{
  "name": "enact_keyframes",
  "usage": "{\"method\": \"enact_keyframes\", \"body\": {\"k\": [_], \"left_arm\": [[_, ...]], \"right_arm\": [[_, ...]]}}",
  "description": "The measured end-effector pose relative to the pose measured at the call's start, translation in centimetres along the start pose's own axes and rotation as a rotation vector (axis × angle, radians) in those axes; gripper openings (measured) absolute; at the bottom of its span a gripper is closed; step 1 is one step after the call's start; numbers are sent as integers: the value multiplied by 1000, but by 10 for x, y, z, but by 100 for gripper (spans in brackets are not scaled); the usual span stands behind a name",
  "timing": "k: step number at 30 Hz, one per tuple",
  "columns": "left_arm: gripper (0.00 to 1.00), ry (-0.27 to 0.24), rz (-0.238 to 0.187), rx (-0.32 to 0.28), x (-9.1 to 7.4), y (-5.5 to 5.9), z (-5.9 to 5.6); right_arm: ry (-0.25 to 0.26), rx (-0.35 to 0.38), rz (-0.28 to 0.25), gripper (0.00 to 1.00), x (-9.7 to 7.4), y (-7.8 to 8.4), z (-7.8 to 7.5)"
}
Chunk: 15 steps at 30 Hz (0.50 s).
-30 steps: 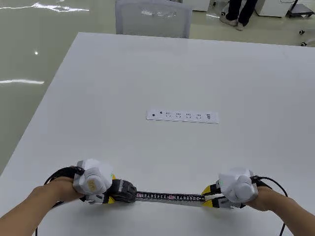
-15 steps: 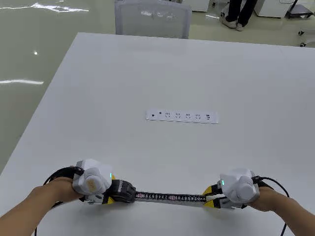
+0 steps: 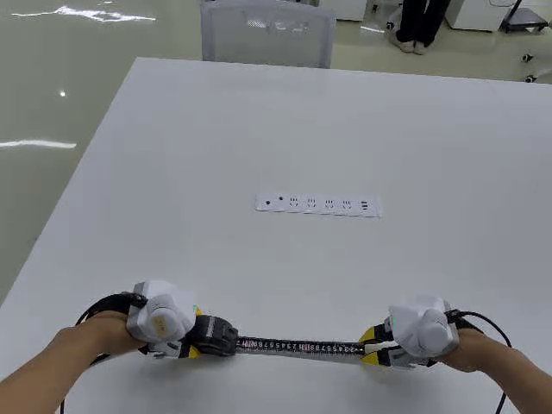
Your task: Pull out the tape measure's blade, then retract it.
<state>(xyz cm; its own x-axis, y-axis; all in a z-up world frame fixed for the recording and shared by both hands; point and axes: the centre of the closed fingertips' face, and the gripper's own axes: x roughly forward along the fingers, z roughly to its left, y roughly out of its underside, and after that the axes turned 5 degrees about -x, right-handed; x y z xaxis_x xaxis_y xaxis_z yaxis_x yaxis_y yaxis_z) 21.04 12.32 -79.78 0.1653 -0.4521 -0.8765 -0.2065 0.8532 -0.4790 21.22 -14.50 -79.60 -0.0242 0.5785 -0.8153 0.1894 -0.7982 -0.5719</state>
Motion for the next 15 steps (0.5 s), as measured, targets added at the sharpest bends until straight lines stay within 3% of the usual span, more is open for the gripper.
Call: {"method": "enact_keyframes", "body": {"k": [15], "left_arm": [[29, -1, 0, 0, -1, -1, 0]], "right_arm": [[-1, 4, 13, 12, -4, 5, 1]]}}
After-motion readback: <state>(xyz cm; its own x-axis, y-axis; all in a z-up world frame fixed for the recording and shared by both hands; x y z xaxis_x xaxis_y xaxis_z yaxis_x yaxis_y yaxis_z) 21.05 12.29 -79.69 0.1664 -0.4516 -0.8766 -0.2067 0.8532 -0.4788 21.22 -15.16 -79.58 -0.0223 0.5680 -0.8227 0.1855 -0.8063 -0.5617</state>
